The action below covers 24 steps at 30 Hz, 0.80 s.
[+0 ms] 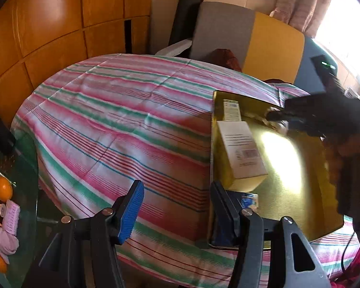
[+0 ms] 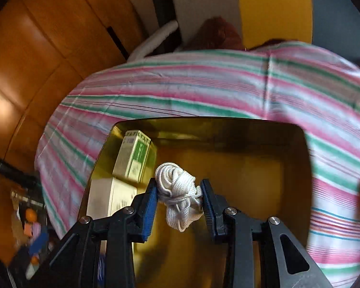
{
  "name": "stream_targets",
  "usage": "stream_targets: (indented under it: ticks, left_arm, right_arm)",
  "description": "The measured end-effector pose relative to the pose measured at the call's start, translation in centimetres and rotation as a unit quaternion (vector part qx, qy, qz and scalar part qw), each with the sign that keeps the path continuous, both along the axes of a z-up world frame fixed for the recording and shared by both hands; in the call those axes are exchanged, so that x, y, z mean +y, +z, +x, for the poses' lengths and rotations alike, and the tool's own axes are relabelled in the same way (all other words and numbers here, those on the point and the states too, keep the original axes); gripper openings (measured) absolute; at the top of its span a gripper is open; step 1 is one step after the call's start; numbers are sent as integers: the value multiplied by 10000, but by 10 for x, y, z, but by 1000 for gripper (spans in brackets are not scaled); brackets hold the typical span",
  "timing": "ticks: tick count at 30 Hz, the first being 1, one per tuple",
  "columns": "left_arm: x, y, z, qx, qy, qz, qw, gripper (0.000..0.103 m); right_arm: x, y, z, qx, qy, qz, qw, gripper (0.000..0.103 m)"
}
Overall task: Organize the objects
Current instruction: 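Carry the white rope bundle into the gold tray and open right gripper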
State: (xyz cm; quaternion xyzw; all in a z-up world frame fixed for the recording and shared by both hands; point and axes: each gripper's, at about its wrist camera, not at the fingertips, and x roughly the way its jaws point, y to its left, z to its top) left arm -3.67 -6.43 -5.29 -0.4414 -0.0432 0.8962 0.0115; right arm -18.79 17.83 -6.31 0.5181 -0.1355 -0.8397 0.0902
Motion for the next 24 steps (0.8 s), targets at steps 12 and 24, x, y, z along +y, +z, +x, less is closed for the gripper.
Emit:
stream_targets:
  ticks: [12, 24]
  left_arm:
    - [-12, -11, -4, -125, 88, 130, 9998, 58]
    - [9, 10, 8, 118, -160, 26, 9998, 58]
  right_arm:
    - [-17, -18, -42, -262, -185, -577, 9978, 62]
    - [9, 22, 20, 525, 29, 70, 9986, 82]
